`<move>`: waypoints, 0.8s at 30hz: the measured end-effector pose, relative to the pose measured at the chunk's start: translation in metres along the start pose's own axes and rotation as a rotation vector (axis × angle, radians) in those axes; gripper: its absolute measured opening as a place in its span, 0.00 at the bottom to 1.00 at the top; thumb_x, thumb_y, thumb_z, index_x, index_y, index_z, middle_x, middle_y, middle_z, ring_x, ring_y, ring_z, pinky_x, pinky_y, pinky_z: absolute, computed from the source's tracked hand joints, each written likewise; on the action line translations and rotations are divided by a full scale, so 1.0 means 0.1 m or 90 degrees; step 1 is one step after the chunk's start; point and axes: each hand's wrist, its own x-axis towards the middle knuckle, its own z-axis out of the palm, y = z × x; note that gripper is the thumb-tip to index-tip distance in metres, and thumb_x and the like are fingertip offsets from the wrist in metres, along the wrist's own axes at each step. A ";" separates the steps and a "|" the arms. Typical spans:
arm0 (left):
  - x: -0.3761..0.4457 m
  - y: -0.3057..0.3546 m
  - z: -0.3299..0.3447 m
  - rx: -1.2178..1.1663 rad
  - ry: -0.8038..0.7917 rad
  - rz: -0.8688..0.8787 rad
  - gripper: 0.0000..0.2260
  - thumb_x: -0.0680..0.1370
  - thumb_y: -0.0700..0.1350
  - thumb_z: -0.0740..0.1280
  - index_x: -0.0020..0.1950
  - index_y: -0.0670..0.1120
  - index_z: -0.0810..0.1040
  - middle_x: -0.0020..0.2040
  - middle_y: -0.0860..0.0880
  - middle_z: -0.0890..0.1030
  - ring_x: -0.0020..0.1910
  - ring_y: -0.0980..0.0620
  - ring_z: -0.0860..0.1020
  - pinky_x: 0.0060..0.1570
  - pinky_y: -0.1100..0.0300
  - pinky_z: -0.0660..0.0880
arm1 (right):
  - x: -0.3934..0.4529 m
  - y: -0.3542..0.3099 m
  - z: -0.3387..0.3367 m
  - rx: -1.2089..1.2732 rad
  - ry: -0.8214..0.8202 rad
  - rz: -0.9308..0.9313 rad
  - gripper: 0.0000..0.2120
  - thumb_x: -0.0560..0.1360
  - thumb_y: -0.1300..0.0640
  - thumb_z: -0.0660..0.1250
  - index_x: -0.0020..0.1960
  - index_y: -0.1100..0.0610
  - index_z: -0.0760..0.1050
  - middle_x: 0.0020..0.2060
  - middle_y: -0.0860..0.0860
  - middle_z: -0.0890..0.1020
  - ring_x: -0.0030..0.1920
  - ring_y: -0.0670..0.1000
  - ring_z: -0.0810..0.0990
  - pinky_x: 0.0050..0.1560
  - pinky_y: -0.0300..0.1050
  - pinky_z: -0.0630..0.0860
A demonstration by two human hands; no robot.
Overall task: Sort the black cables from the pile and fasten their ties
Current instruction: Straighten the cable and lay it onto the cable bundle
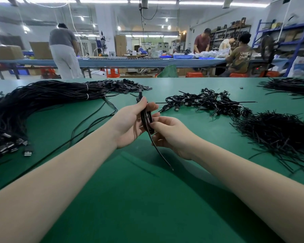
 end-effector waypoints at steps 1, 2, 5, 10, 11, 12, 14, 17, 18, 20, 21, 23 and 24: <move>0.00 -0.02 0.01 0.017 0.009 0.012 0.18 0.82 0.50 0.58 0.39 0.45 0.81 0.42 0.50 0.84 0.47 0.49 0.81 0.57 0.53 0.75 | 0.00 0.00 0.00 0.011 -0.007 0.017 0.07 0.79 0.60 0.62 0.45 0.54 0.77 0.33 0.47 0.79 0.28 0.45 0.77 0.37 0.41 0.78; 0.00 -0.03 0.01 0.035 0.019 0.024 0.16 0.83 0.49 0.58 0.41 0.44 0.78 0.39 0.50 0.84 0.45 0.49 0.81 0.54 0.53 0.76 | 0.00 0.00 0.00 0.033 -0.011 0.037 0.07 0.80 0.59 0.61 0.46 0.54 0.76 0.36 0.49 0.80 0.30 0.47 0.80 0.39 0.42 0.78; 0.00 -0.06 -0.01 0.091 0.047 0.051 0.15 0.82 0.49 0.58 0.43 0.44 0.77 0.39 0.47 0.81 0.41 0.49 0.77 0.44 0.56 0.73 | -0.02 0.00 0.00 0.070 -0.036 0.051 0.09 0.81 0.51 0.59 0.50 0.55 0.76 0.42 0.50 0.82 0.36 0.50 0.83 0.41 0.43 0.78; 0.00 -0.12 -0.02 0.146 0.069 0.052 0.14 0.81 0.52 0.60 0.44 0.47 0.81 0.37 0.54 0.83 0.39 0.55 0.79 0.49 0.60 0.77 | -0.05 0.04 0.06 -0.323 0.001 -0.123 0.12 0.79 0.48 0.63 0.48 0.58 0.74 0.33 0.48 0.75 0.28 0.47 0.75 0.33 0.40 0.72; 0.00 -0.14 -0.01 0.153 0.072 0.054 0.14 0.81 0.52 0.60 0.44 0.48 0.81 0.36 0.56 0.83 0.38 0.57 0.79 0.50 0.61 0.76 | -0.04 0.05 0.08 -0.377 0.016 -0.137 0.12 0.79 0.48 0.62 0.47 0.58 0.73 0.33 0.49 0.75 0.28 0.48 0.75 0.32 0.40 0.71; 0.00 -0.16 -0.01 0.160 0.076 0.062 0.14 0.82 0.52 0.60 0.43 0.48 0.81 0.36 0.57 0.83 0.37 0.58 0.79 0.49 0.62 0.76 | -0.04 0.06 0.09 -0.418 0.026 -0.143 0.12 0.79 0.48 0.61 0.48 0.57 0.72 0.33 0.49 0.75 0.29 0.48 0.74 0.32 0.41 0.70; 0.00 -0.20 0.01 0.171 0.082 0.083 0.15 0.82 0.52 0.59 0.43 0.49 0.81 0.35 0.57 0.83 0.33 0.60 0.78 0.39 0.68 0.75 | -0.03 0.08 0.09 -0.488 0.044 -0.150 0.11 0.80 0.48 0.59 0.48 0.56 0.70 0.33 0.48 0.74 0.31 0.48 0.72 0.31 0.40 0.66; -0.02 -0.25 0.06 0.178 0.091 0.101 0.15 0.82 0.52 0.58 0.44 0.49 0.80 0.37 0.54 0.80 0.30 0.60 0.76 0.30 0.72 0.71 | -0.05 0.11 0.08 -0.610 0.078 -0.162 0.11 0.82 0.49 0.53 0.49 0.56 0.66 0.38 0.50 0.75 0.36 0.54 0.72 0.35 0.46 0.66; -0.01 -0.27 0.08 0.173 0.092 0.104 0.15 0.83 0.52 0.57 0.45 0.49 0.80 0.38 0.54 0.80 0.31 0.59 0.75 0.31 0.71 0.71 | -0.05 0.12 0.07 -0.675 0.096 -0.172 0.12 0.82 0.49 0.51 0.48 0.56 0.65 0.39 0.52 0.74 0.38 0.56 0.72 0.37 0.48 0.66; -0.02 -0.29 0.11 0.162 0.081 0.094 0.15 0.83 0.52 0.57 0.46 0.49 0.81 0.41 0.52 0.80 0.35 0.56 0.76 0.37 0.68 0.75 | -0.05 0.15 0.01 -0.798 0.129 -0.182 0.11 0.83 0.50 0.49 0.46 0.55 0.62 0.41 0.53 0.73 0.40 0.60 0.73 0.37 0.49 0.64; -0.02 -0.31 0.11 0.161 0.070 0.077 0.15 0.83 0.51 0.56 0.46 0.49 0.81 0.44 0.51 0.81 0.39 0.55 0.77 0.43 0.66 0.76 | -0.04 0.16 -0.03 -0.835 0.141 -0.178 0.10 0.83 0.51 0.48 0.46 0.55 0.61 0.42 0.54 0.74 0.42 0.61 0.75 0.38 0.49 0.63; -0.05 -0.32 0.12 0.185 0.051 0.026 0.15 0.83 0.52 0.56 0.48 0.50 0.81 0.49 0.52 0.82 0.46 0.55 0.80 0.51 0.60 0.73 | 0.00 0.18 -0.13 -0.876 0.155 -0.154 0.08 0.83 0.53 0.49 0.47 0.55 0.61 0.46 0.56 0.77 0.46 0.62 0.78 0.38 0.49 0.63; -0.07 -0.33 0.12 0.224 0.058 0.016 0.14 0.83 0.52 0.57 0.47 0.50 0.80 0.50 0.54 0.82 0.47 0.56 0.81 0.52 0.58 0.73 | 0.02 0.18 -0.18 -0.880 0.159 -0.135 0.07 0.82 0.55 0.50 0.47 0.55 0.61 0.47 0.56 0.77 0.46 0.62 0.78 0.38 0.49 0.63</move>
